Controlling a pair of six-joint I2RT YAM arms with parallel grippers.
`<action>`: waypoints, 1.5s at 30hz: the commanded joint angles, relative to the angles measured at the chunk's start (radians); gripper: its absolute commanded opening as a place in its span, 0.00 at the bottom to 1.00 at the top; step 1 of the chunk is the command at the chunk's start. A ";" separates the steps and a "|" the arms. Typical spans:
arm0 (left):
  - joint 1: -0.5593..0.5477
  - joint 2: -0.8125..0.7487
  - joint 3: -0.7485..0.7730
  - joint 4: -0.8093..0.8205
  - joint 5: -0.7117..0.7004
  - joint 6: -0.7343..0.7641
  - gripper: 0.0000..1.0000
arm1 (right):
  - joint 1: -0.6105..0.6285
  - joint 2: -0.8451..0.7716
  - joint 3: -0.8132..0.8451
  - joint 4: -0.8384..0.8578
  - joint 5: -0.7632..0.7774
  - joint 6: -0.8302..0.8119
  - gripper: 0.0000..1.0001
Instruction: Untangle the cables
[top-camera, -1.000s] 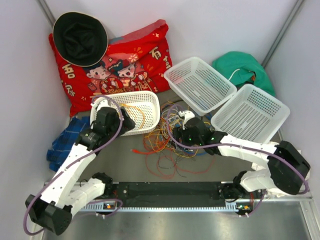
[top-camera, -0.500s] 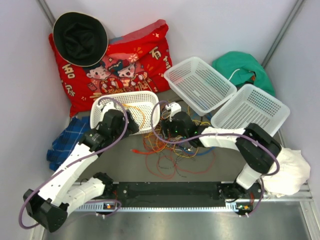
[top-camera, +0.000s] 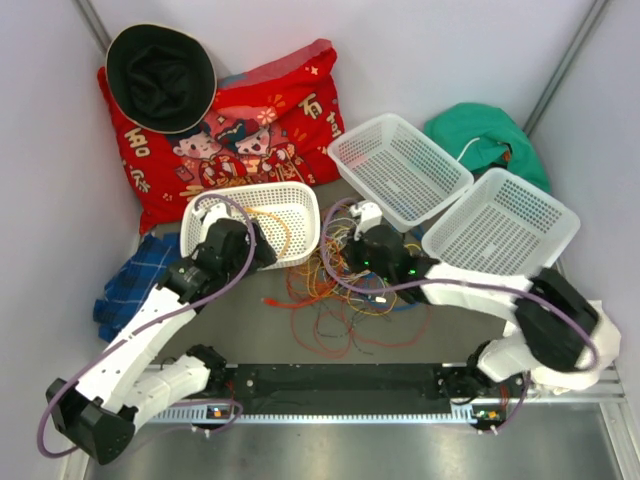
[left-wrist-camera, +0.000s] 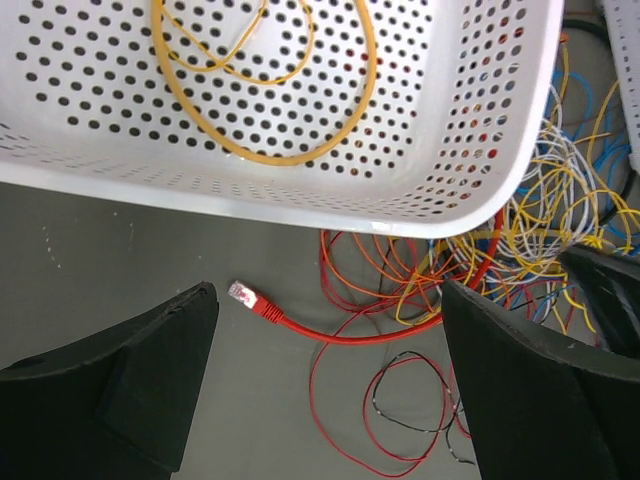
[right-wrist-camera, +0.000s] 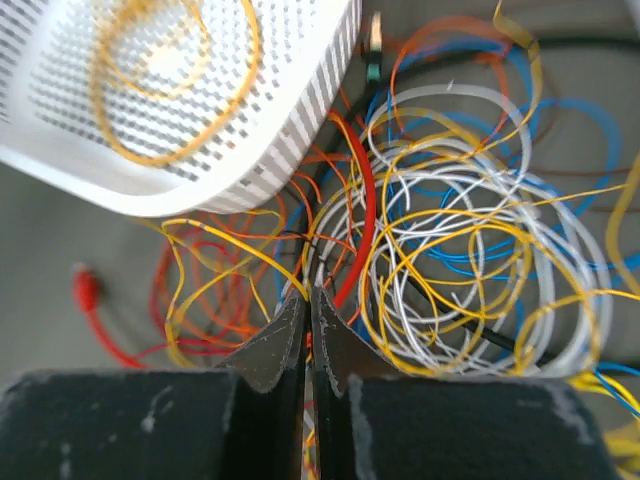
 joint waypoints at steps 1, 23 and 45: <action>-0.009 -0.029 -0.006 0.101 0.053 0.005 0.96 | 0.055 -0.319 -0.024 -0.185 0.106 0.018 0.00; -0.149 0.102 -0.042 1.027 0.713 -0.021 0.99 | 0.103 -0.786 0.356 -0.883 0.103 0.145 0.00; -0.370 0.378 0.026 0.925 0.386 0.301 0.99 | 0.103 -0.832 0.607 -0.976 -0.010 0.193 0.00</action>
